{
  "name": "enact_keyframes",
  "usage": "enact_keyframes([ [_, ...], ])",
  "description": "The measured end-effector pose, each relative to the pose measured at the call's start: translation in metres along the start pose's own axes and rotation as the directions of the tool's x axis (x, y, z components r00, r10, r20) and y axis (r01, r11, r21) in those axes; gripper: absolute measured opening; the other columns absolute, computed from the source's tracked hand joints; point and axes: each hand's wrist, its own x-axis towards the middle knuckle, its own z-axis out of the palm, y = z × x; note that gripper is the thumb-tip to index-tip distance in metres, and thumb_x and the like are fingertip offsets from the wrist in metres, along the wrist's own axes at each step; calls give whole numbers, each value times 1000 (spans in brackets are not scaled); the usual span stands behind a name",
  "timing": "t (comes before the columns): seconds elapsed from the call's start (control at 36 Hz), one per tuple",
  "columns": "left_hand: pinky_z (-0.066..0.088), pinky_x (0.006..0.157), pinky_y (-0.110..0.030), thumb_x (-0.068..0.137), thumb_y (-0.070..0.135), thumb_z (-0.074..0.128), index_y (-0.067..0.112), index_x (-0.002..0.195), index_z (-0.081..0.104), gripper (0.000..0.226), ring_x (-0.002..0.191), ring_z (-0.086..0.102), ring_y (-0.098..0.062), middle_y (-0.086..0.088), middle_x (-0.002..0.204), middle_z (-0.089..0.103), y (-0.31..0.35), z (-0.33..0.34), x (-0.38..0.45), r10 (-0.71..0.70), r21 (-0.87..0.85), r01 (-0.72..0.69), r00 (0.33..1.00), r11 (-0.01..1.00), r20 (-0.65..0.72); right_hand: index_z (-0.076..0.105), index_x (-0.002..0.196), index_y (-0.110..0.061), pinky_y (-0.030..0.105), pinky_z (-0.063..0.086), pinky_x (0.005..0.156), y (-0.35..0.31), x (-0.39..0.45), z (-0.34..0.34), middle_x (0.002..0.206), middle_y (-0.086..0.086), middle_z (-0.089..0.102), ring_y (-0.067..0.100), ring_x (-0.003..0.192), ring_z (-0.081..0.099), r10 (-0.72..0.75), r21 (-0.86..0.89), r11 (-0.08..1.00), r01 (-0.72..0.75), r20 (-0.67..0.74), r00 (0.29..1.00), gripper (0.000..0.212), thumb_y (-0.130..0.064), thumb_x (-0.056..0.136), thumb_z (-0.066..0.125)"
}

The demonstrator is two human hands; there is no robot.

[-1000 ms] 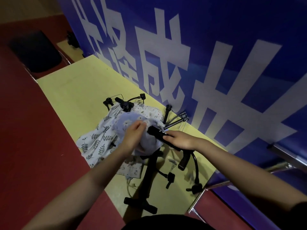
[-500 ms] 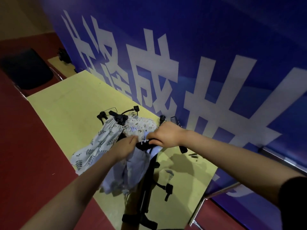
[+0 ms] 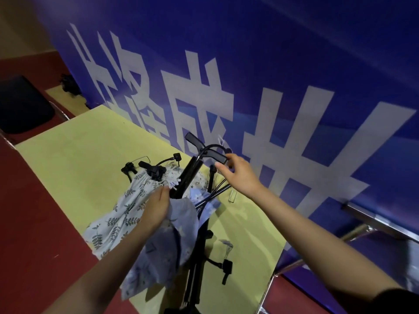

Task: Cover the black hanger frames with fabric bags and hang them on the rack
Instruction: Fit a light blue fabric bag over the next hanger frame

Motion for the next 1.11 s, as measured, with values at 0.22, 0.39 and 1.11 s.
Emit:
enact_keyframes([
  [0.22,38,70,-18,106,21,29,19,79,42,30,73,42,-7,2,80,42,21,6,-4,110,-184,-101,993,978,43,55,108,-14,22,49,51,-40,3,-11,99,11,71,17,72,69,103,763,641,-78,16,995,20,-32,98,53],
  [0.39,41,79,-35,100,24,43,13,85,59,25,84,55,-18,-3,85,58,48,-8,9,7,-463,49,993,885,119,52,100,-2,18,52,53,-70,7,-22,79,13,68,15,63,70,89,944,331,4,-35,995,14,-15,101,48],
  [1.11,41,91,-27,103,26,42,8,126,55,32,117,53,-23,-6,118,59,70,-61,18,-101,-552,48,993,833,-67,52,113,4,37,52,92,-58,-34,35,92,12,65,21,85,66,-124,794,607,-13,111,986,21,-11,99,52],
])
